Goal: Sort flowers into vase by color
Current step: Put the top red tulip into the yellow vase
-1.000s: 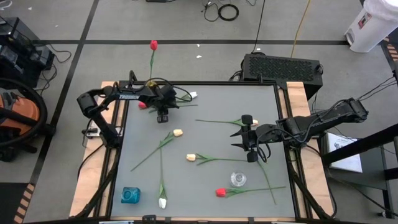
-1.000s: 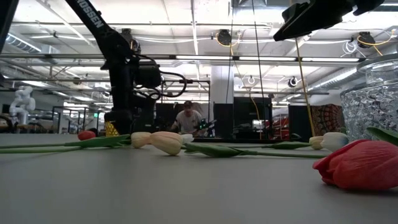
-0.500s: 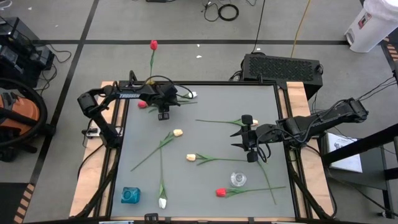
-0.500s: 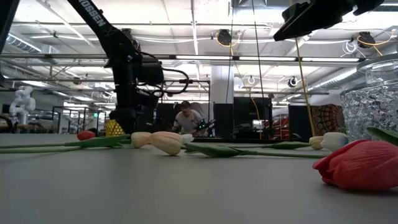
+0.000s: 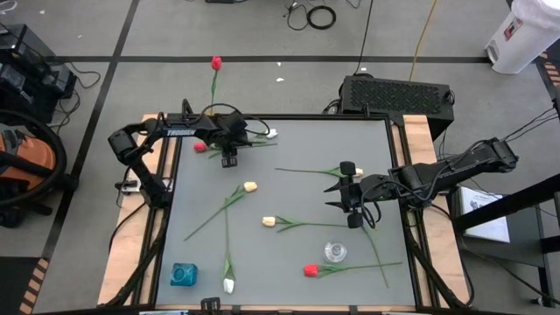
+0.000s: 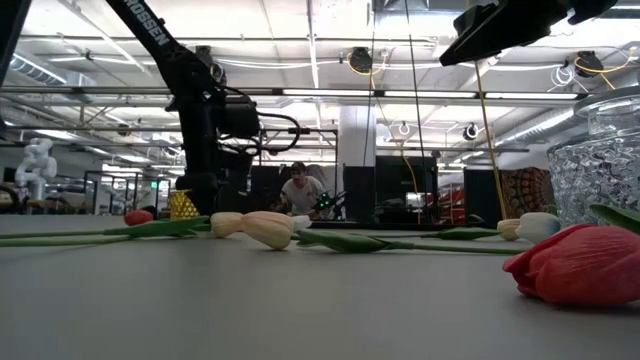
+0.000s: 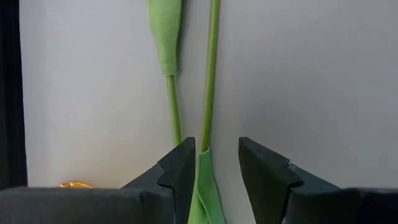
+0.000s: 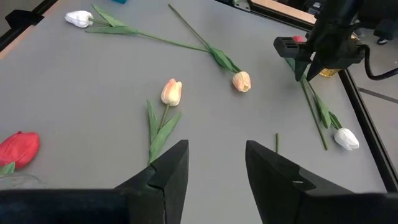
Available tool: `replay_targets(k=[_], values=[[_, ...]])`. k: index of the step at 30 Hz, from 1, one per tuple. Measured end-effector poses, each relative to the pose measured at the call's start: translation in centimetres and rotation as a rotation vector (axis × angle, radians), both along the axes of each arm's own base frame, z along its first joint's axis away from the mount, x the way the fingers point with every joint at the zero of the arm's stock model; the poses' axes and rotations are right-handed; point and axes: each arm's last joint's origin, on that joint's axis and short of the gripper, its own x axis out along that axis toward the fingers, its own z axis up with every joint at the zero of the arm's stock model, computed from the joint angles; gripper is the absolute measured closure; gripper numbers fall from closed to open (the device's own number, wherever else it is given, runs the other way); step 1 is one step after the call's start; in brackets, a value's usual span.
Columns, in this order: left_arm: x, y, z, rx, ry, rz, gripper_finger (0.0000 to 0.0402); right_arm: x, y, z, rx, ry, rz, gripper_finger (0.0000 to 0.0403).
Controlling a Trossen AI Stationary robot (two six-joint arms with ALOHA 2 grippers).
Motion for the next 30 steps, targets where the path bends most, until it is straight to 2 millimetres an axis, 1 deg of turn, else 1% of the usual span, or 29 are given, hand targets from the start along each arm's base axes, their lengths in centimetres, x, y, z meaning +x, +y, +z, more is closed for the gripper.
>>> replay_targets(k=[16, 19, 24, 27, 30], values=[[-0.6, 0.7, 0.0, -0.058, -0.046, 0.019, 0.0272, 0.0, 0.0, 0.0, 0.000, 0.000, 0.000, 0.0252], [-0.6, 0.6, 0.0, -0.095, -0.067, 0.028, 0.0272, 0.0, 0.0, 0.0, 0.000, 0.000, 0.000, 0.0252], [-0.7, 0.5, -1.0, -0.164, -0.033, 0.030, 0.0272, 0.0, 0.0, 0.0, 0.000, 0.000, 0.000, 0.0252], [-0.6, 0.6, -1.6, -0.172, -0.011, 0.034, 0.0272, 0.0, 0.0, 0.0, 0.004, 0.000, -0.002, 0.0252], [-0.4, 0.6, -1.6, -0.162, -0.002, 0.034, 0.0272, 0.0, 0.0, 0.0, 0.014, 0.003, -0.009, 0.0252]])
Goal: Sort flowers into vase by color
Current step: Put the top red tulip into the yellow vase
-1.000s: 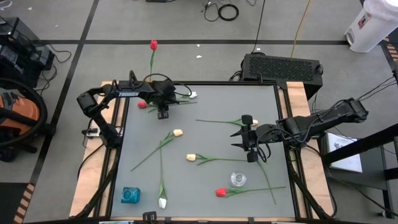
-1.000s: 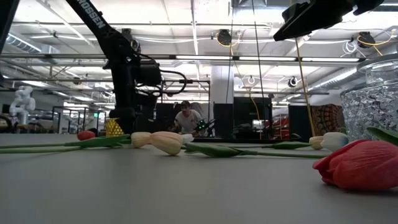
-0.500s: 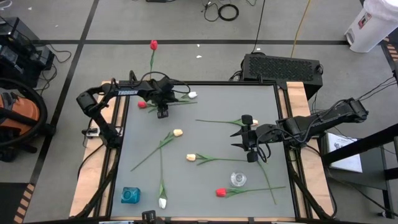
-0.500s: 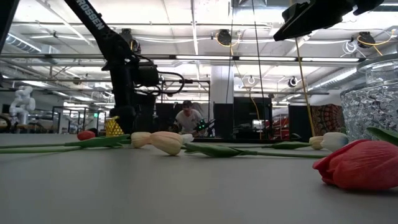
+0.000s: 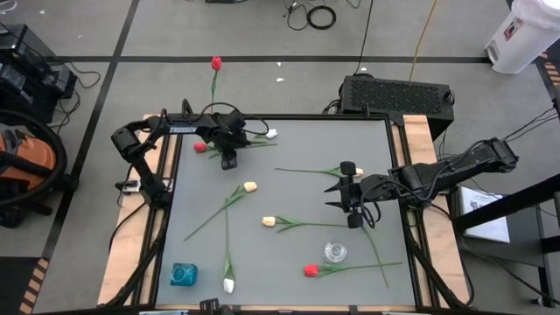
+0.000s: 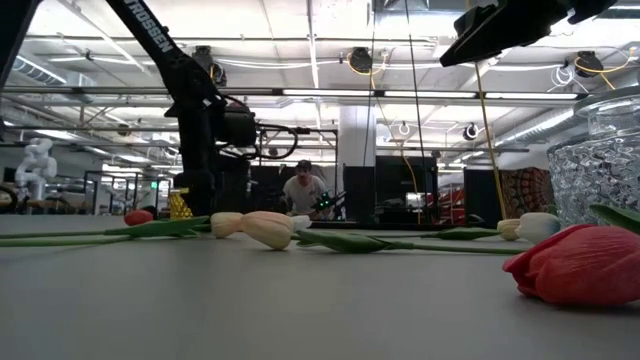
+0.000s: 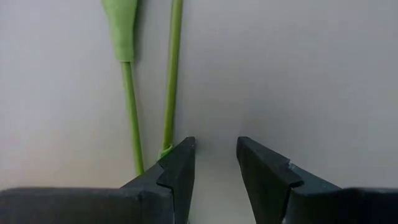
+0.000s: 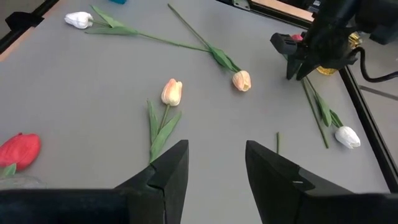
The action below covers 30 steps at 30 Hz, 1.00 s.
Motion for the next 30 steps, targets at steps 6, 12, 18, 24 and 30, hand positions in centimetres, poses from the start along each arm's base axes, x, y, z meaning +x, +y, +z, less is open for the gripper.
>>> replay_targets(k=[6, 12, 18, 24, 30], values=[[0.7, -0.1, 1.4, 0.032, 0.016, 0.009, 0.0272, -0.1, 0.0, -0.1, -0.003, 0.016, -0.001, 0.0252], [1.3, 0.1, 2.4, 0.061, -0.013, -0.014, 0.0272, -0.1, 0.0, -0.1, -0.004, 0.017, 0.000, 0.0252], [1.3, 0.3, 2.5, 0.071, -0.019, -0.026, 0.0272, -0.1, 0.0, -0.1, -0.004, 0.018, -0.001, 0.0252], [1.0, 1.1, 2.1, 0.075, -0.028, 0.008, 0.0272, -0.1, 0.0, -0.2, -0.003, 0.018, -0.001, 0.0252], [0.9, 1.4, 1.6, 0.060, -0.014, 0.028, 0.0272, -0.1, 0.0, -0.2, 0.002, 0.020, -0.004, 0.0252]])
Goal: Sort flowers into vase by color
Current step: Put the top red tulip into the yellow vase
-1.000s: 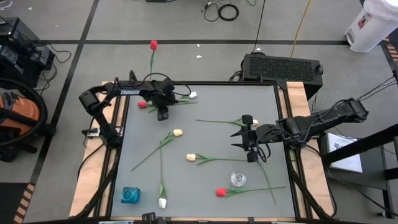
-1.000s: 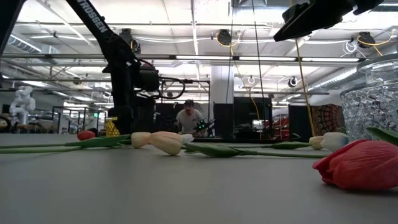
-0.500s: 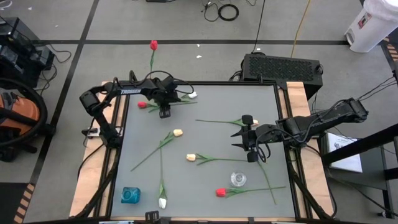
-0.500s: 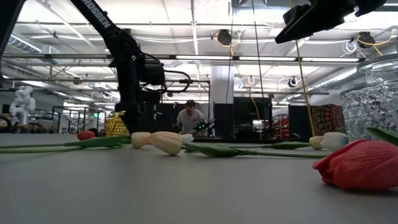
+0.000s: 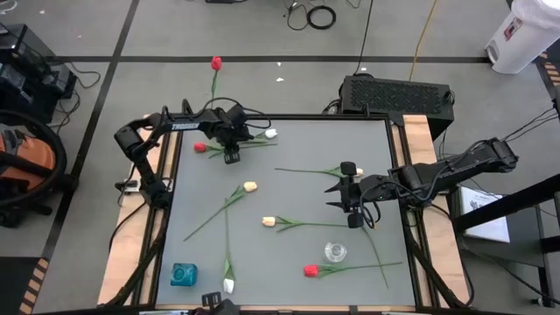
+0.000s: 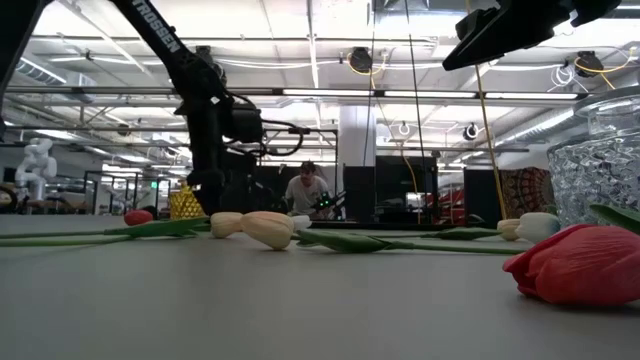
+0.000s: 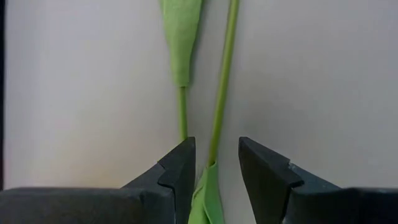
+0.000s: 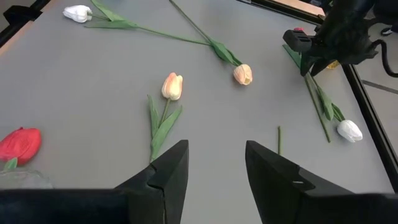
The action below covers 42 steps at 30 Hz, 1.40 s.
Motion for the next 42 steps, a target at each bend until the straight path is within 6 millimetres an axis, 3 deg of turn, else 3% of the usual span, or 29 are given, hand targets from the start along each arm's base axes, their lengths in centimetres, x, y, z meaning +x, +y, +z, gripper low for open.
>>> replay_targets(k=[20, 24, 31, 42], values=[[0.1, 0.0, -1.2, -0.056, 0.036, 0.013, 0.0276, 0.0, 0.0, 0.0, 0.000, -0.001, 0.000, 0.0252], [0.1, 0.0, -1.2, -0.059, 0.036, 0.012, 0.0305, 0.0, 0.0, 0.0, 0.000, -0.001, 0.000, 0.0252], [0.2, -0.1, -1.2, -0.066, 0.039, 0.010, 0.0390, 0.0, 0.0, 0.0, 0.000, -0.001, -0.001, 0.0252], [0.8, -1.0, -1.3, -0.052, 0.057, -0.001, 0.0398, 0.0, 0.0, 0.0, 0.000, -0.002, -0.001, 0.0252]])
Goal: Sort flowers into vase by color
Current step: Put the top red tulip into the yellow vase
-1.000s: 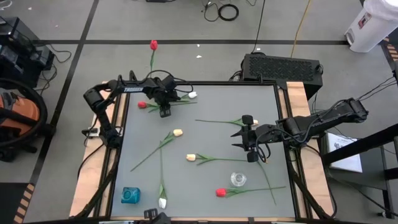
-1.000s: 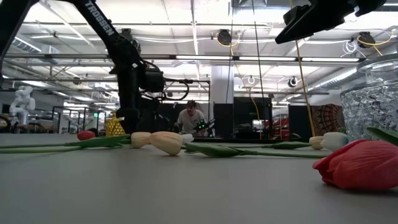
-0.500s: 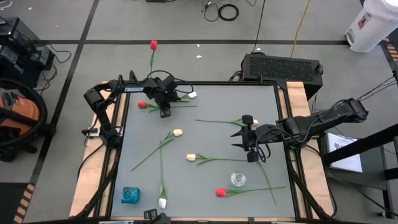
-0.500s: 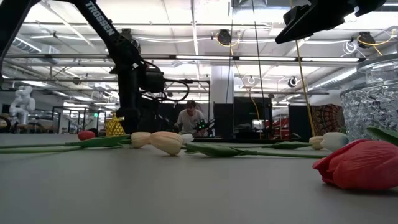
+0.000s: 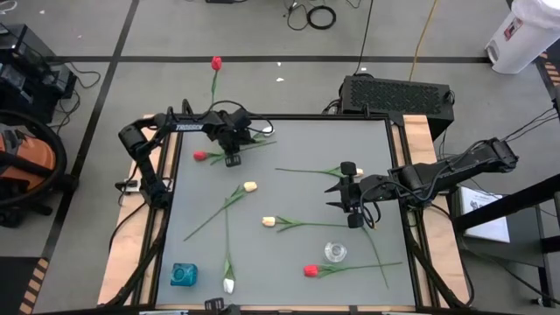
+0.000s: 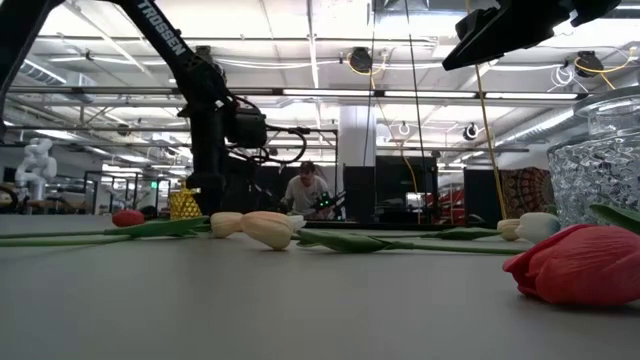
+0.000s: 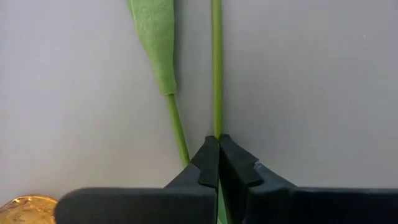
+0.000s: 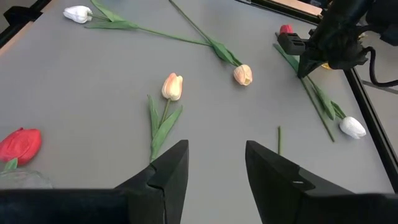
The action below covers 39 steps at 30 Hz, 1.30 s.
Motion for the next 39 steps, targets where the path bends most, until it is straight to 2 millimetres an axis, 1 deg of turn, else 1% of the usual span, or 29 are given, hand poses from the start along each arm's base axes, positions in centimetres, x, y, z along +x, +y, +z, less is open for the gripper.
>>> replay_targets(k=[8, 12, 21, 27, 34, 39], values=[[0.0, -0.5, 0.5, -0.005, 0.000, -0.005, 0.0399, 0.0, 0.0, 0.0, 0.000, 0.000, 0.000, 0.0252], [-0.2, -1.2, 1.2, -0.028, 0.004, -0.020, 0.0400, 0.0, 0.0, 0.0, 0.000, 0.000, 0.000, 0.0252], [0.5, -2.8, 2.6, -0.005, -0.032, -0.052, 0.0400, 0.0, 0.0, 0.0, 0.000, -0.001, 0.000, 0.0252], [0.9, -3.8, 2.9, 0.009, -0.011, -0.077, 0.0400, 0.0, 0.0, 0.0, 0.000, -0.001, 0.000, 0.0252], [1.1, -4.8, 2.8, 0.039, 0.056, -0.088, 0.0400, 0.0, 0.0, 0.0, 0.000, -0.001, 0.000, 0.0252], [1.1, -5.3, 3.8, 0.069, 0.034, -0.099, 0.0400, 0.0, 0.0, 0.0, 0.000, -0.001, 0.000, 0.0252]])
